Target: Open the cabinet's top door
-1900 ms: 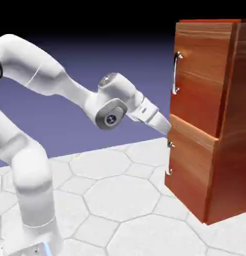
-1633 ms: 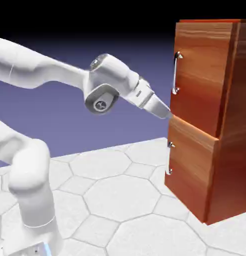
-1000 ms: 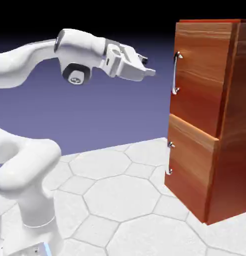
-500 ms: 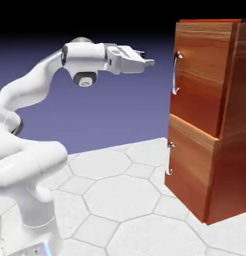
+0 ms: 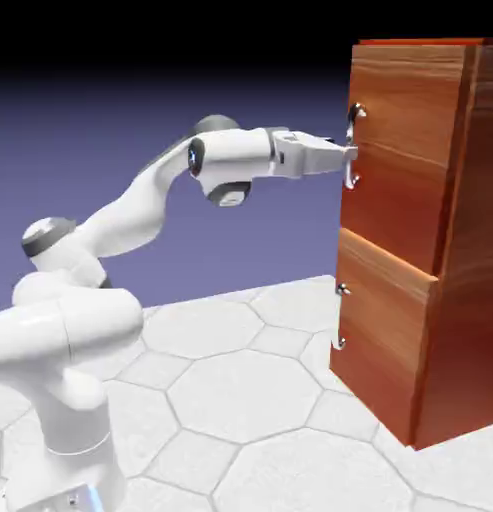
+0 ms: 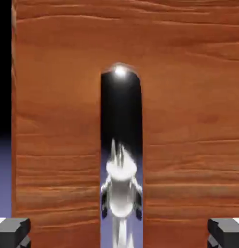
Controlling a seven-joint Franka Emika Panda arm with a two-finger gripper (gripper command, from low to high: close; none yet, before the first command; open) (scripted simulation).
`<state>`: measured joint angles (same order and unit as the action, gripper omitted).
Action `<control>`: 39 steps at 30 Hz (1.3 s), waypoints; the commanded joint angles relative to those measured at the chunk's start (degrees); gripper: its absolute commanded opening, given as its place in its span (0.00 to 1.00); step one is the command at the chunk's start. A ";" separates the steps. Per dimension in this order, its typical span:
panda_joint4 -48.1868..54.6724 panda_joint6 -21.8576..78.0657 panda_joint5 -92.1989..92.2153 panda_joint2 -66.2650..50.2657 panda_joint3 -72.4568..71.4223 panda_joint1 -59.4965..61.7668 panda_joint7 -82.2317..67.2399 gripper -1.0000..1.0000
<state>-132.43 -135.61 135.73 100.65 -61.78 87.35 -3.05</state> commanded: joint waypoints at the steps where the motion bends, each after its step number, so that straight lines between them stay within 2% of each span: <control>1: 0.00 0.00 0.00 0.00 0.00 0.00 0.00 0.00; 2: 0.00 0.00 0.00 0.00 0.00 0.00 0.00 0.00; 12: -16.30 24.92 7.55 -3.90 6.54 -6.23 -17.02 0.00; 21: -23.84 47.35 4.58 -11.63 14.13 -4.76 -27.15 0.00; 31: -24.54 72.27 -4.09 -24.23 20.97 3.68 -37.34 0.00; 39: -18.36 92.20 -14.47 -37.75 21.41 15.41 -47.52 0.00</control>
<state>-150.79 -43.34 121.25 62.90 -40.37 102.75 -50.57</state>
